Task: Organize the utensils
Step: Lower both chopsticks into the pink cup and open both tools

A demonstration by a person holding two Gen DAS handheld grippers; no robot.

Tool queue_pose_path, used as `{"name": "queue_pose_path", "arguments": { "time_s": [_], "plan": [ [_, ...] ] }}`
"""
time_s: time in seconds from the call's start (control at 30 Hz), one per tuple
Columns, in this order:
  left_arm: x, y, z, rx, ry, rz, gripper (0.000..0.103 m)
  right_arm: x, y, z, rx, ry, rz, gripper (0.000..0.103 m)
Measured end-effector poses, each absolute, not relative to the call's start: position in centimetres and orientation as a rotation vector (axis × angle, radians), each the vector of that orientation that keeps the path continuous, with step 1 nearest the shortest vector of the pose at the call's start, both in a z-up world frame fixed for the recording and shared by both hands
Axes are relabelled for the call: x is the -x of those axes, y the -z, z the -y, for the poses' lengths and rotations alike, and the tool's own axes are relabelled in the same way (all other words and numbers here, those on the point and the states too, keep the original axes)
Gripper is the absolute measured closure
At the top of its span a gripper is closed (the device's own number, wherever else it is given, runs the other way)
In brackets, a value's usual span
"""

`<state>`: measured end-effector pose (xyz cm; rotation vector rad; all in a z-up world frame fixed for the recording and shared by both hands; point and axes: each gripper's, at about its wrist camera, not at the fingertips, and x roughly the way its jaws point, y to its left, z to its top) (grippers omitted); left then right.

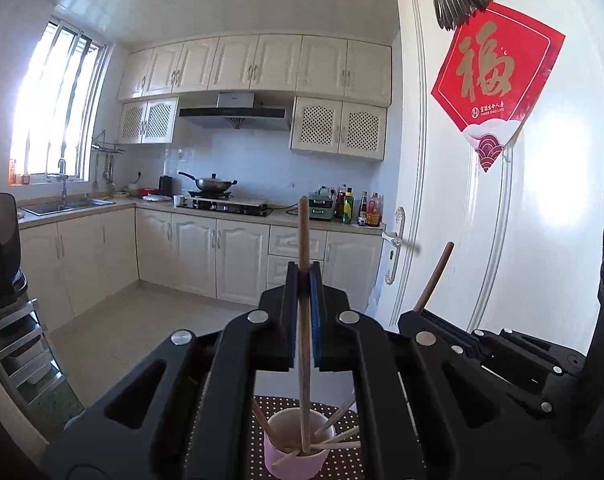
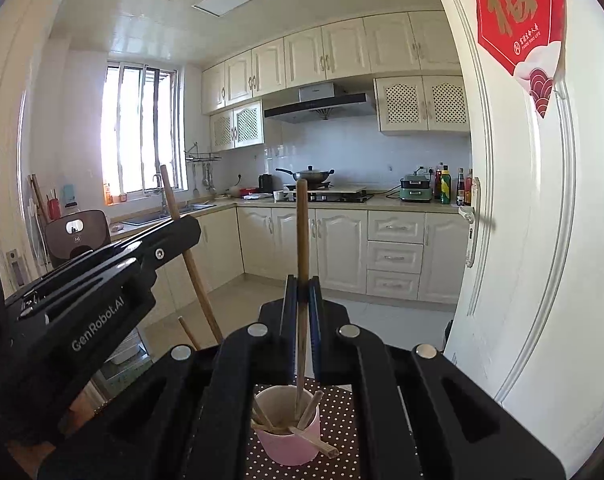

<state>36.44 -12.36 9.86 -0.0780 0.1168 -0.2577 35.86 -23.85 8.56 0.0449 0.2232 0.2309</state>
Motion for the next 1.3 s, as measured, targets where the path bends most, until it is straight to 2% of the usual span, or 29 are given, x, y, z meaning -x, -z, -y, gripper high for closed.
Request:
{"name": "queue_pose_path", "arguments": {
  "time_s": [0.8, 1.3],
  "plan": [
    [-38.8, -5.2, 11.3, 0.053, 0.320, -0.366, 0.096, -37.0, -6.0, 23.6, -0.051, -0.243, -0.343, 0.099],
    [-37.3, -5.8, 9.4, 0.034, 0.294, -0.427, 0.096, -36.6, -6.2, 22.4, -0.053, -0.251, -0.400, 0.096]
  ]
}}
